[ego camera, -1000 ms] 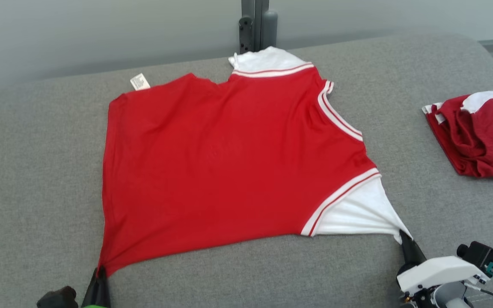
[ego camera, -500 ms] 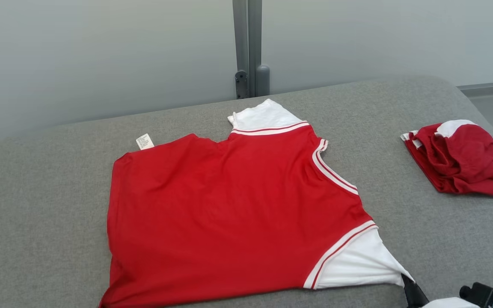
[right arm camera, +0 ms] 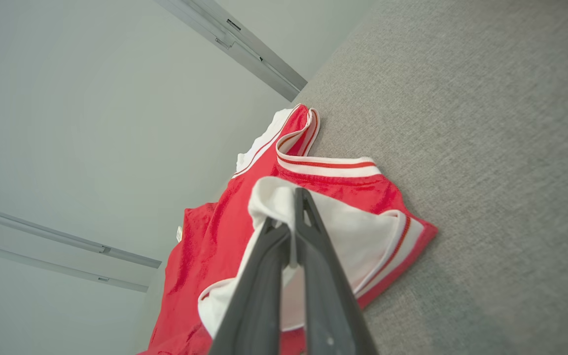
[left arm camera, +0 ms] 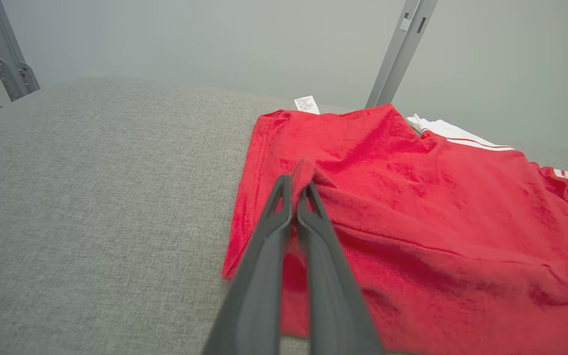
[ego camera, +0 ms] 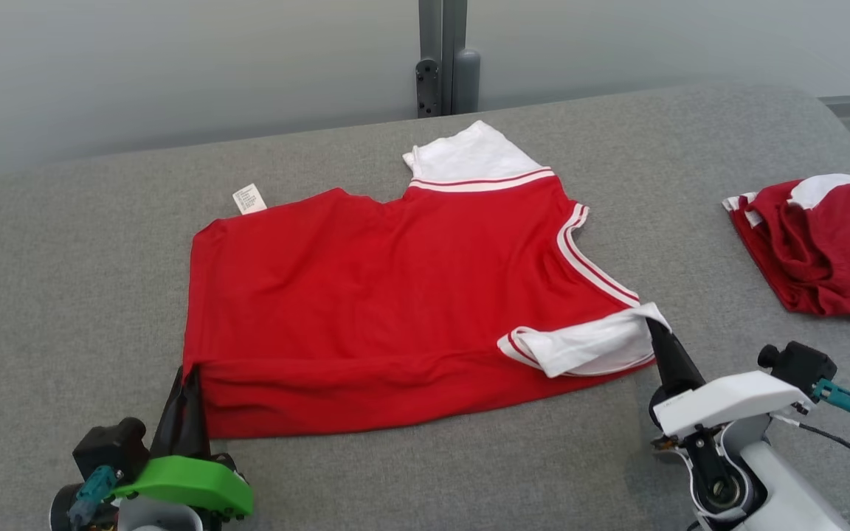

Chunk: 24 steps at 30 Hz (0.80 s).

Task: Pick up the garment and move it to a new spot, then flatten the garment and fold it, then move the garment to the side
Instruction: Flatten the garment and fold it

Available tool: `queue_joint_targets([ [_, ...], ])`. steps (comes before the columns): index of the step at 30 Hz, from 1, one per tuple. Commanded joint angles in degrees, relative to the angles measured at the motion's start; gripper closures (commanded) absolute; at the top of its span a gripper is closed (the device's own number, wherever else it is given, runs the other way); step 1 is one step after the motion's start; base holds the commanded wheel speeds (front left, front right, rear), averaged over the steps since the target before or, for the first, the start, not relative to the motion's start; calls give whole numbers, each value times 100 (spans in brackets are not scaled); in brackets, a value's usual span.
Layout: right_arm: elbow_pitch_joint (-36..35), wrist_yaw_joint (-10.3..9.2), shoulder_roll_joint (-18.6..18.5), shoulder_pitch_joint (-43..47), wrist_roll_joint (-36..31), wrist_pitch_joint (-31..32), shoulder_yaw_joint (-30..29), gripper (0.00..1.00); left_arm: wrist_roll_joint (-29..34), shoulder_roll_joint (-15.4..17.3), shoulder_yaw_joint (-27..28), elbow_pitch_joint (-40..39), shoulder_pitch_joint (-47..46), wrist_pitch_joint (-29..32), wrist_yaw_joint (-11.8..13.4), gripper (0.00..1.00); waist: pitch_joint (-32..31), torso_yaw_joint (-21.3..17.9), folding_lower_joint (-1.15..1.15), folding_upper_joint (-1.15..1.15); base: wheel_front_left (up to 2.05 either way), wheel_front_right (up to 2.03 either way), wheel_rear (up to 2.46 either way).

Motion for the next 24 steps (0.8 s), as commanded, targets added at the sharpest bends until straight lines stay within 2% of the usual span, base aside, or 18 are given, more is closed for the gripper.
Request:
queue_joint_targets([
  [1,40,-3,-32,-181,5,-9,19,100,42,40,0,47,-179,3,27,100,241,111,1,0,0,0,0],
  [8,459,-2,-68,-797,-200,-56,-104,100,172,40,-118,349,-743,3,107,100,609,225,1,0,0,0,0],
  [14,619,-2,44,-1151,-471,-56,-512,100,167,39,-193,539,-1065,3,258,100,881,277,1,0,0,0,0],
  [20,744,-2,180,-1322,-705,-57,-676,100,141,39,-259,648,-1190,3,393,100,996,324,1,0,0,0,0],
  [21,767,-2,198,-1336,-723,-58,-667,87,127,40,-260,649,-1208,3,397,100,1005,331,1,0,0,0,0],
  [22,798,-2,194,-1359,-789,-58,-651,50,143,40,-260,607,-1242,3,399,100,1014,338,1,0,0,0,0],
  [23,809,-2,192,-1378,-826,-58,-645,0,150,39,-263,582,-1248,3,400,79,1019,342,1,0,0,0,0],
  [24,808,-2,208,-1391,-854,-58,-667,0,141,38,-267,576,-1235,3,408,3,1024,342,1,0,0,0,0],
])
